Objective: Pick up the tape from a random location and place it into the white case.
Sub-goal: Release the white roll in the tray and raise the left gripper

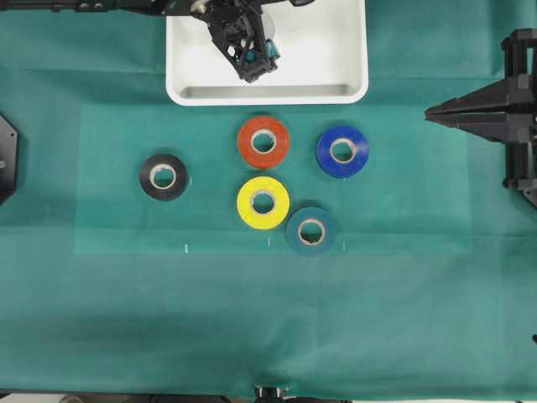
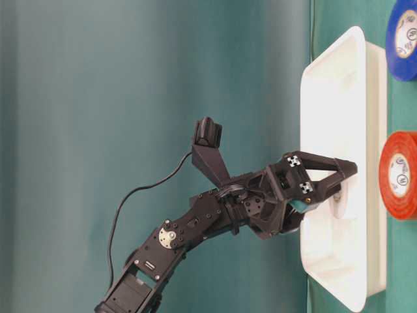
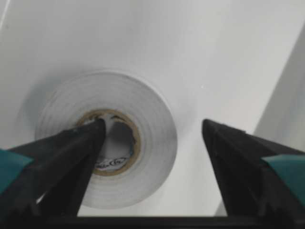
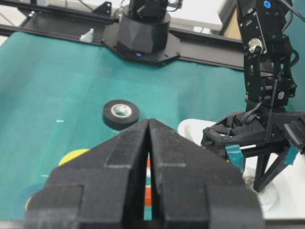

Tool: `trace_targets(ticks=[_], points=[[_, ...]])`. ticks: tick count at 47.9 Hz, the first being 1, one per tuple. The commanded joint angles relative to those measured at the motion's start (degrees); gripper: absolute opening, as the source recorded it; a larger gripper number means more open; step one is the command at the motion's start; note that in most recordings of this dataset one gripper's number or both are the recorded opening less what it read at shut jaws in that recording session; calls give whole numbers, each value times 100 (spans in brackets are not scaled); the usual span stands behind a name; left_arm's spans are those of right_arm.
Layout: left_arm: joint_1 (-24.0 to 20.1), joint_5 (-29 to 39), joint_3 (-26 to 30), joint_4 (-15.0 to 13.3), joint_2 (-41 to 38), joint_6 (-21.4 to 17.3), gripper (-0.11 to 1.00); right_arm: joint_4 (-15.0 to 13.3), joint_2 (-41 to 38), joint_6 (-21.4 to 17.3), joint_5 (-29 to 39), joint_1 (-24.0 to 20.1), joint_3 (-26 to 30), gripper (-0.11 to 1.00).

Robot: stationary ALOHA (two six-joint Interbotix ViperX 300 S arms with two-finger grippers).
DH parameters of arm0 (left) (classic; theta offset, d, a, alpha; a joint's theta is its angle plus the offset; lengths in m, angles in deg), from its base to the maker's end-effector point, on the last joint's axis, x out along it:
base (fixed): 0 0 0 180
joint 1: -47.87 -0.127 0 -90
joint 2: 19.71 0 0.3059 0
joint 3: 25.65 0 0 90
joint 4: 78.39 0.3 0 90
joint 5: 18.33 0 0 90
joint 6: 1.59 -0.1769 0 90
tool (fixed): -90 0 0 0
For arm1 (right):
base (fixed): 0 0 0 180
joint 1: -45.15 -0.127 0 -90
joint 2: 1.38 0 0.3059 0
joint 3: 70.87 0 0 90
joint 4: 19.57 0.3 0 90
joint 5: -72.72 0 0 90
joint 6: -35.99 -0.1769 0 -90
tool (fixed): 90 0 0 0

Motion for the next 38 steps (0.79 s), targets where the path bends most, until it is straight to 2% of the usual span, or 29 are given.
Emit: trace_targets(ticks=[1,5,29,38], points=[[9,-26,53,-9,272,9,96,0,-35,-9,-26,9,141,0],[9,-26,53,0,299,9,93,-9,-35,-9,-26,9,141,0],[105,431,229,-9,853,0,94,-9,-35,-9,-35,9,149,0],[176,993,492,-9,1063,0,94,-9,-35,-9,-18,9,158,0]])
